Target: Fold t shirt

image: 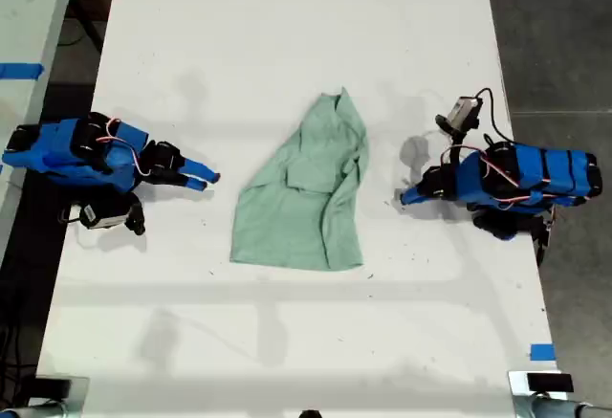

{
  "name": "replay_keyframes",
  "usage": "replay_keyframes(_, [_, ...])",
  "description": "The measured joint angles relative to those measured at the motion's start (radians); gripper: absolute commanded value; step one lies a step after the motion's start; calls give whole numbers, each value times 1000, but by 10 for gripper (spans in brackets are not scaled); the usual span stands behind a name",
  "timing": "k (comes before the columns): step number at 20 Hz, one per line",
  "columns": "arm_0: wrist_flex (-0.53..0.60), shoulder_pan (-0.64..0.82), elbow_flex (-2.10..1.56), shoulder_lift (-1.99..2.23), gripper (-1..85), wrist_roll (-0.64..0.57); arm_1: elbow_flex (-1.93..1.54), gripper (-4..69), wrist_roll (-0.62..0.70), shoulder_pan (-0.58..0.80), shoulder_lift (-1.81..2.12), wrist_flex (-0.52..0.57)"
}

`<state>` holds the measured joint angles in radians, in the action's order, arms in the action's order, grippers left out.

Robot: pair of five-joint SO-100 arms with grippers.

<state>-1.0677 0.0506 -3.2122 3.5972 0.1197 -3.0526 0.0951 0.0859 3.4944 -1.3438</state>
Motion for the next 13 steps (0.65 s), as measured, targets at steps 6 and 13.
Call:
replay_keyframes(6, [0,0,0,0,164,0,0,55,0,-6,0,0])
replay_keyframes(13, [0,0,0,0,164,0,0,59,0,-21,0,0])
